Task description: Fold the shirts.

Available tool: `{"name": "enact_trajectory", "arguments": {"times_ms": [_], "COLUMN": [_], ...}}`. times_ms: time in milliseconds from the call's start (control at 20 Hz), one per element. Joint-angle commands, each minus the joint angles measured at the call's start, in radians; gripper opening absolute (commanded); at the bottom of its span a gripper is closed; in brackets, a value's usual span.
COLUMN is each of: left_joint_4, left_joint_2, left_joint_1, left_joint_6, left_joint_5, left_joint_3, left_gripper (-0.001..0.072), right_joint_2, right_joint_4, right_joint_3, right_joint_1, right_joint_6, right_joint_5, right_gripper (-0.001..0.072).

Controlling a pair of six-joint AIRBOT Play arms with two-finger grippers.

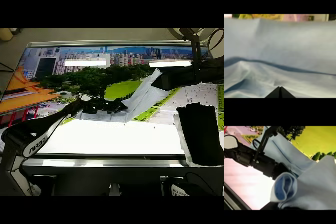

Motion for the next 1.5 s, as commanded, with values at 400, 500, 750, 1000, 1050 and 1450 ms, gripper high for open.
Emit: {"name": "enact_trajectory", "arguments": {"times_ms": [400,500,750,1000,1050,1450], "left_joint_4": [0.646,0.724,0.753,0.753,0.753,0.752], "left_joint_2": [0.658,0.741,0.825,0.823,0.823,0.842], "left_joint_1": [0.719,0.813,0.892,0.885,0.885,0.885], "left_joint_6": [-0.097,-0.13,-0.132,-0.132,-0.132,-0.128], "left_joint_5": [-0.143,-0.204,-0.297,-0.298,-0.298,-0.295], "left_joint_3": [-0.028,-0.028,-0.028,-0.05,-0.066,-0.152], "left_gripper": [0.0023,0.0023,0.0024,0.0024,0.0024,0.0024], "right_joint_2": [-0.386,-0.497,-0.649,-0.544,-0.515,-0.544], "right_joint_4": [0.312,0.407,0.599,0.168,0.048,-0.08], "right_joint_3": [0.001,0.001,0.022,0.021,0.021,-0.144], "right_joint_1": [0.428,0.505,0.547,0.315,0.254,0.137], "right_joint_6": [-0.093,-0.115,-0.243,-0.046,-0.008,0.108], "right_joint_5": [-0.501,-0.588,-0.545,-0.264,-0.196,-0.184], "right_gripper": [0.0018,0.0019,0.057,0.0584,0.0661,0.0686]}}
